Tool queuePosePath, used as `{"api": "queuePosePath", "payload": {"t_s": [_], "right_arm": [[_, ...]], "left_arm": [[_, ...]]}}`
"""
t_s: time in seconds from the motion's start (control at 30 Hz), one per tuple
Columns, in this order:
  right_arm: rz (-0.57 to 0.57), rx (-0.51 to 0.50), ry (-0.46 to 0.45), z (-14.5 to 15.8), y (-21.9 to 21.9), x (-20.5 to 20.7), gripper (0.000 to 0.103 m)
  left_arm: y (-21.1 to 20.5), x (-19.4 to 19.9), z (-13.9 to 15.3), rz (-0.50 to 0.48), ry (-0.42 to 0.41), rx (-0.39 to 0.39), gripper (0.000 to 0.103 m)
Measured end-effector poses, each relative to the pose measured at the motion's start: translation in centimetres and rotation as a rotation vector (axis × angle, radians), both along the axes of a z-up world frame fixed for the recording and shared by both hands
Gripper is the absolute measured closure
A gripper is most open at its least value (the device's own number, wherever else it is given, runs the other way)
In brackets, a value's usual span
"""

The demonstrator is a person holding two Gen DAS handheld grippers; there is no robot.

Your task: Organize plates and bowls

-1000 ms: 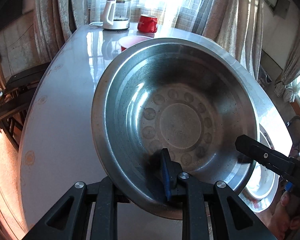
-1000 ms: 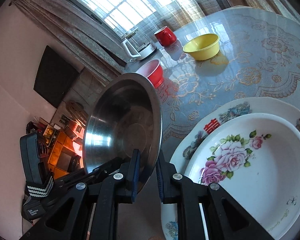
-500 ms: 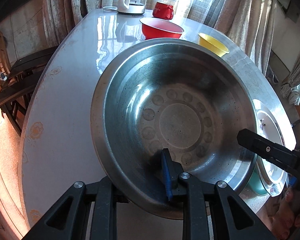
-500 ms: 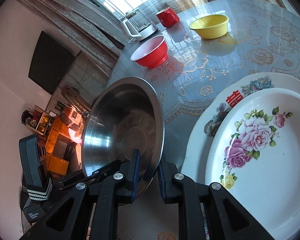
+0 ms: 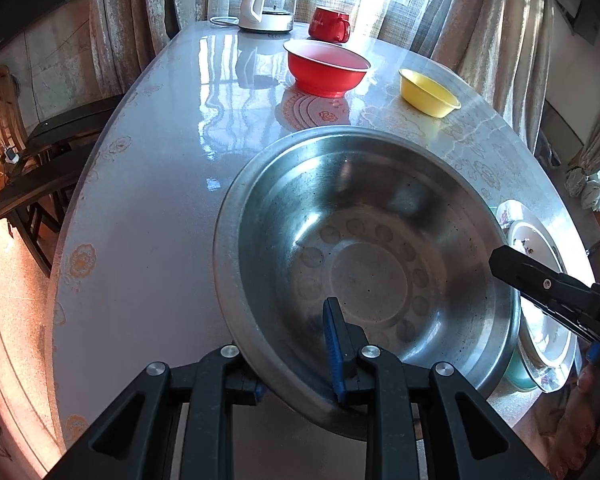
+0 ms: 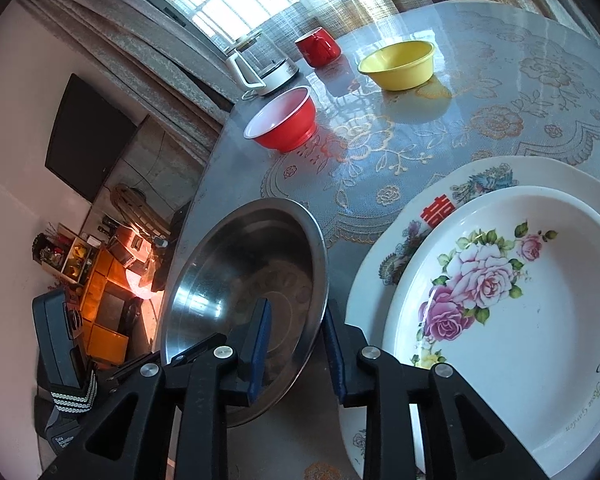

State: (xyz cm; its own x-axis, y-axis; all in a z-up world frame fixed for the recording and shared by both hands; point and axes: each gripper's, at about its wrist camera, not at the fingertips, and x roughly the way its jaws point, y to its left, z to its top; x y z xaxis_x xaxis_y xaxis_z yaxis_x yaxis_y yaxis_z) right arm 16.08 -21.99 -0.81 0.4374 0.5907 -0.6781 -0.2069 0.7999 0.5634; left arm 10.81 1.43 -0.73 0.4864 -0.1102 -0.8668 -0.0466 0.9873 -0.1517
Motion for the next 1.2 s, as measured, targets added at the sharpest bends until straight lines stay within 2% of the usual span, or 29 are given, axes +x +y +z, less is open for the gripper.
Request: {"api": "queuePosePath", "payload": {"t_s": [0.23,0.43,0.6,0.93,1.03,1.2], "right_arm": [[0.0,-0.006,-0.006,0.2,-0.2,0.1,0.073],[-0.083,0.006,-0.073,2.0,-3.0,-0.4,0.072],[-0.142,0.024,-0.078,2.2,-4.7,-0.6,0.072],[-0.156,0.029,-0.061,2.2,-5.5,-0.4,0.071],[-0.16,0.019,-0.065,2.5,-5.8,-0.3,0.072],[-0.181,-0.004,-0.067,2.9,-6.7,0.4,0.068]], "left_arm": [[0.4,-0.2,0.1,0.008,-0.002,-0.013,0.079],[0.8,-0.3,0.2,0.025,0.001,-0.038,0.078],[1.1,-0.5,0.9,0.055,-0.016,-0.028,0.076],[1.5,-0.8,3.0,0.085,-0.084,0.004,0.05],[1.1,-0.5,3.6,0.077,-0.096,0.009,0.039],[-0.2,0.7,4.3,0.066,-0.098,0.046,0.03]]}}
